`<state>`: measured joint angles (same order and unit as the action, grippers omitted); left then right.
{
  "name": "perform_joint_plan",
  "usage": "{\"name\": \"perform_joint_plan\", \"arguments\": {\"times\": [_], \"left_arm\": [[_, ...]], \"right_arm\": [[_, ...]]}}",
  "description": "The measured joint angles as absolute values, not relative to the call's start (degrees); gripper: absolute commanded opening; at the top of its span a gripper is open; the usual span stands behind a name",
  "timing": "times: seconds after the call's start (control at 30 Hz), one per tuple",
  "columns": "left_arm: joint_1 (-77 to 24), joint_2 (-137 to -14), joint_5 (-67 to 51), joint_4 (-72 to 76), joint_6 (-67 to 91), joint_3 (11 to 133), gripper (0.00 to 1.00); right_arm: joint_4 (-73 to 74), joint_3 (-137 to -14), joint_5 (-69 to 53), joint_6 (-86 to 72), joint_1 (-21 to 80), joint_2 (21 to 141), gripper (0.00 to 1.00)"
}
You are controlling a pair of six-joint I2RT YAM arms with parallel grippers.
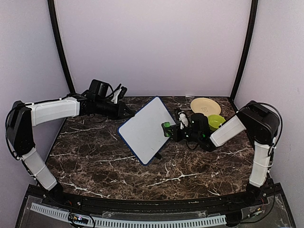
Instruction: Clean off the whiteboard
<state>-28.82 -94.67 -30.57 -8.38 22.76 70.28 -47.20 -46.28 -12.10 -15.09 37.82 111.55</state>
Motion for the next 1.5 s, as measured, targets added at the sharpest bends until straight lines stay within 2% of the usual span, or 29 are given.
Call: {"name": "perform_joint_plan", "arguments": {"times": [0.2,0.6,1.1,1.5], "left_arm": [[-28.82,-94.67,-30.55,-8.38,22.92,70.28,0.0],[-28.75,-94.61,-30.5,-7.77,22.92,69.89,0.0],[-28.21,-94.48,-29.3,-7.35,22.24,69.8,0.0],[-28.23,-94.48,-29.41,-7.33,22.26,69.76,0.0]], "right_arm": [[-48.56,-46.87,-11.77,-15.05,41.45,111.28,0.0],[-46.48,-48.03,-7.11,-10.31,56.6,110.02,0.0],[-26.68,-65.04,0.1,-5.91,56.27,110.0,0.01],[-18.28,-70.22,2.85,-3.22,59.79,110.19,0.01]]}}
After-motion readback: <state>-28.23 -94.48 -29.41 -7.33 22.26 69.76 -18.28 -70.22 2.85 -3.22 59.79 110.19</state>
